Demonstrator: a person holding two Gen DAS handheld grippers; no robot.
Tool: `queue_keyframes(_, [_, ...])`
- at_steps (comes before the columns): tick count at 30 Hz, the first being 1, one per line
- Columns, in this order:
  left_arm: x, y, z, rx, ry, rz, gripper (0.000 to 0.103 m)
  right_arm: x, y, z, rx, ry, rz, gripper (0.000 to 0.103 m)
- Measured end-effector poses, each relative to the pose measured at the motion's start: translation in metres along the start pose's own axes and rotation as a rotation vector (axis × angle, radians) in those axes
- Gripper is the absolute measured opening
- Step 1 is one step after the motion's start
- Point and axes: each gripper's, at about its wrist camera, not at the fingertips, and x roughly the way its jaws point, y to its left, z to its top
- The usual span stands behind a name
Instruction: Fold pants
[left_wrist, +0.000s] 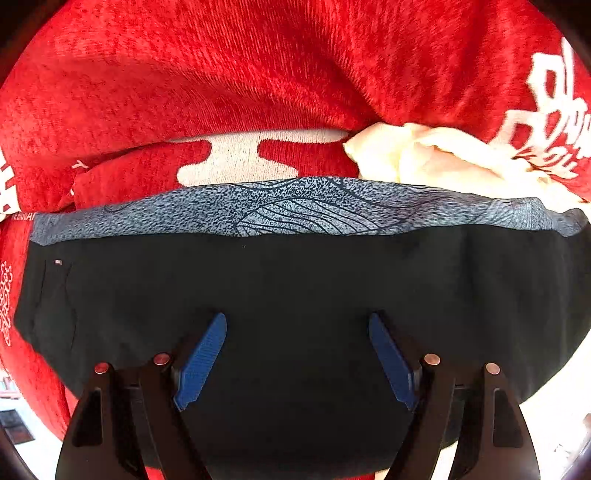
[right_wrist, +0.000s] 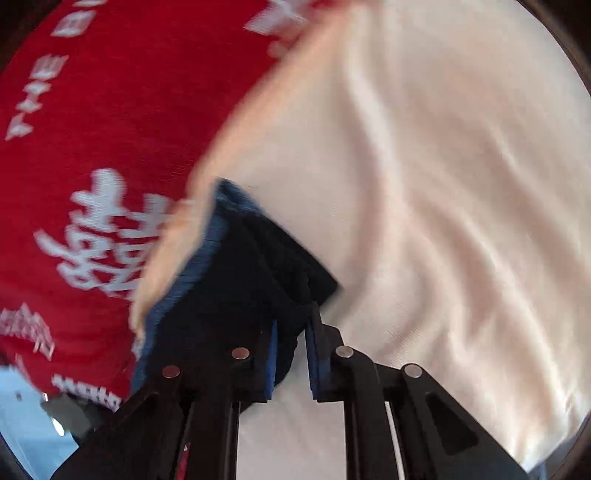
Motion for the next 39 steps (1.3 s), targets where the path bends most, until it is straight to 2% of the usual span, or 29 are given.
queue_keyframes(1, [0.001, 0.001, 0.002, -0.011, 0.005, 0.006, 0.082, -0.005, 0.007, 0.004, -0.035, -0.011, 0.010, 0.015])
queue_keyframes(2, [0.000, 0.002, 0.006, -0.031, 0.016, 0.011, 0.082, -0.003, 0.011, 0.008, -0.056, -0.001, -0.019, 0.015])
queue_keyframes(3, [-0.006, 0.002, 0.009, -0.047, 0.024, 0.012, 0.082, 0.003, 0.009, 0.011, -0.056, 0.025, -0.060, 0.016])
queue_keyframes(4, [-0.015, 0.002, 0.011, -0.047, 0.010, -0.002, 0.082, 0.017, 0.002, 0.012, -0.043, 0.091, -0.124, 0.019])
queue_keyframes(5, [-0.023, 0.000, 0.012, -0.036, -0.010, -0.015, 0.082, 0.023, -0.005, 0.012, -0.017, 0.123, -0.161, 0.031])
queue_keyframes(6, [-0.033, -0.003, 0.012, -0.012, -0.035, -0.025, 0.082, 0.021, -0.010, 0.011, 0.014, 0.117, -0.187, 0.039])
queue_keyframes(8, [-0.044, -0.018, 0.013, 0.055, -0.077, -0.048, 0.082, 0.000, -0.007, 0.006, 0.004, 0.027, -0.213, 0.039])
queue_keyframes(10, [-0.038, -0.043, 0.016, 0.101, -0.082, -0.070, 0.082, -0.020, 0.018, -0.001, -0.135, -0.061, -0.223, 0.038])
queue_keyframes(12, [-0.022, -0.064, 0.025, 0.112, -0.077, -0.080, 0.082, -0.015, 0.054, -0.009, -0.324, -0.036, -0.159, 0.033])
queue_keyframes(14, [0.000, -0.082, 0.033, 0.106, -0.095, -0.036, 0.082, 0.012, 0.087, -0.017, -0.472, 0.043, -0.130, 0.033])
queue_keyframes(16, [0.014, -0.084, 0.041, 0.071, -0.128, -0.006, 0.084, 0.055, 0.115, -0.025, -0.580, 0.120, -0.108, 0.033])
queue_keyframes(18, [0.020, -0.080, 0.048, 0.040, -0.140, -0.003, 0.095, 0.088, 0.125, -0.025, -0.646, 0.139, -0.143, 0.033])
queue_keyframes(19, [0.023, -0.075, 0.053, 0.032, -0.156, -0.004, 0.095, 0.105, 0.127, -0.021, -0.677, 0.134, -0.173, 0.031])
queue_keyframes(20, [0.027, -0.070, 0.058, 0.028, -0.158, 0.016, 0.095, 0.111, 0.128, -0.015, -0.695, 0.102, -0.168, 0.028])
queue_keyframes(21, [0.031, -0.065, 0.063, 0.020, -0.150, 0.038, 0.095, 0.112, 0.127, -0.009, -0.701, 0.072, -0.156, 0.026])
queue_keyframes(23, [0.026, -0.046, 0.072, -0.043, -0.122, 0.051, 0.095, 0.115, 0.125, 0.008, -0.691, 0.019, -0.201, 0.025])
queue_keyframes(25, [0.011, -0.033, 0.069, -0.061, -0.136, 0.043, 0.095, 0.112, 0.114, 0.031, -0.585, 0.005, -0.203, 0.026])
queue_keyframes(28, [-0.016, -0.018, 0.044, -0.011, -0.155, 0.063, 0.095, 0.088, 0.103, 0.047, -0.445, -0.018, -0.216, 0.030])
queue_keyframes(31, [-0.012, -0.003, 0.014, 0.020, -0.120, 0.119, 0.095, 0.062, 0.102, 0.026, -0.460, -0.018, -0.183, 0.030])
queue_keyframes(33, [0.011, 0.010, -0.002, 0.020, -0.049, 0.179, 0.098, 0.062, 0.103, 0.005, -0.505, 0.012, -0.185, 0.036])
queue_keyframes(34, [0.016, 0.023, -0.006, -0.004, -0.063, 0.154, 0.103, 0.067, 0.101, -0.009, -0.538, 0.045, -0.201, 0.037])
queue_keyframes(35, [0.016, 0.038, -0.008, -0.045, -0.081, 0.141, 0.103, 0.074, 0.096, -0.020, -0.570, 0.068, -0.226, 0.039])
queue_keyframes(36, [0.016, 0.046, -0.004, -0.060, -0.067, 0.138, 0.103, 0.081, 0.092, -0.026, -0.589, 0.083, -0.264, 0.038])
queue_keyframes(39, [0.014, 0.071, -0.007, -0.099, -0.026, 0.133, 0.103, 0.071, 0.079, -0.028, -0.514, 0.033, -0.295, 0.038])
